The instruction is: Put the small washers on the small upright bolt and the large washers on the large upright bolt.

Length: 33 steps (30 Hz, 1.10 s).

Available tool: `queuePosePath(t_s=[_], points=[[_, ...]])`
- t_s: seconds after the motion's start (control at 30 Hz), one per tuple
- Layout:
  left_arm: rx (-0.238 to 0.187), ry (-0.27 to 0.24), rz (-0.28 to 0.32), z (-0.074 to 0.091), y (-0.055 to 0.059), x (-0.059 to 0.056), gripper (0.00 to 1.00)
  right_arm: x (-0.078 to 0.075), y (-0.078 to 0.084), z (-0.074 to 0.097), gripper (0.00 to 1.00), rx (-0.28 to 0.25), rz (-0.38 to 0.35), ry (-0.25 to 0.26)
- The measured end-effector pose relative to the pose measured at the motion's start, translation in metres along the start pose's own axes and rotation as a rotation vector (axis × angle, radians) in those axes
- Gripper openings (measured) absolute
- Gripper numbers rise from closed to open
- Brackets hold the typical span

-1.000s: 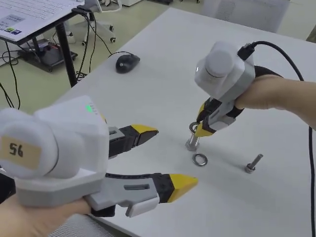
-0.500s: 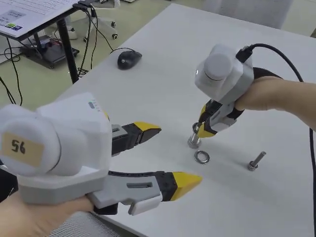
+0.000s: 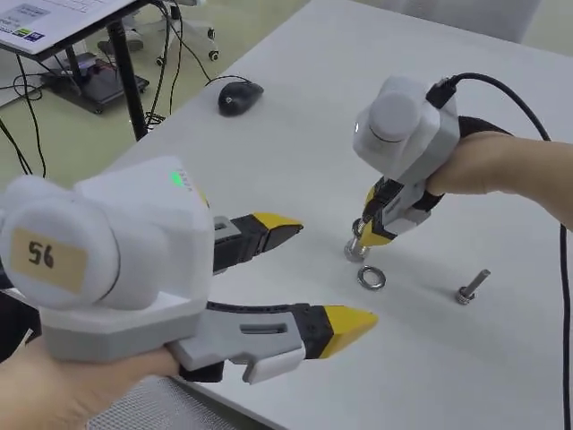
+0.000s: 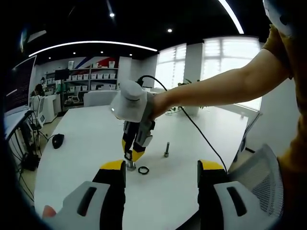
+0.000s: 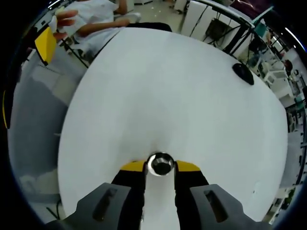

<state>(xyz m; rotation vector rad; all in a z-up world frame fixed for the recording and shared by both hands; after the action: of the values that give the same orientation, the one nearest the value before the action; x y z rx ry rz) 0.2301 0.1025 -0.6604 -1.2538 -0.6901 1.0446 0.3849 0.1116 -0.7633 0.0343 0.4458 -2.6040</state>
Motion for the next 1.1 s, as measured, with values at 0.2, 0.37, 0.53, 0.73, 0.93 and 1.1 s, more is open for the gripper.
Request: queuePosePath(t_s=[0.2, 0.37, 0.53, 0.73, 0.93, 1.1], points=[[0.000, -0.001, 0.002, 0.000, 0.000, 0.001, 0.60, 0.001, 0.004, -0.013, 0.22, 0.018, 0.024, 0.000], [0.001, -0.004, 0.006, 0.001, 0.001, 0.002, 0.59, 0.001, 0.006, -0.019, 0.23, 0.015, 0.011, -0.004], [0.003, -0.005, 0.008, 0.001, 0.002, 0.002, 0.59, 0.001, 0.009, -0.027, 0.23, -0.004, 0.005, -0.004], [0.006, -0.008, 0.005, 0.002, 0.002, 0.002, 0.60, 0.001, 0.011, -0.027, 0.24, -0.024, -0.010, 0.002], [0.004, -0.009, 0.001, 0.003, 0.001, 0.001, 0.59, 0.002, 0.015, -0.021, 0.23, -0.036, -0.038, 0.007], [0.002, -0.009, -0.005, 0.004, 0.000, -0.001, 0.59, 0.006, 0.023, -0.016, 0.23, -0.036, -0.056, 0.014]])
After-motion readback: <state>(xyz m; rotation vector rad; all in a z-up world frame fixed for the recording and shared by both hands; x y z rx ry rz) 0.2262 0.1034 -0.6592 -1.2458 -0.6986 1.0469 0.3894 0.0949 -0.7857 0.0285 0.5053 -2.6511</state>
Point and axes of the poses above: the centre of the closed fingertips' face, and the gripper's own axes: z roughly backward along the fingers, x roughly to its left, y roughly out of its underside, the point moved 2 cm from there along z, roughly backward along the fingers, and after that the axes turned 4 degrees about -x, right-handed, at the moved point
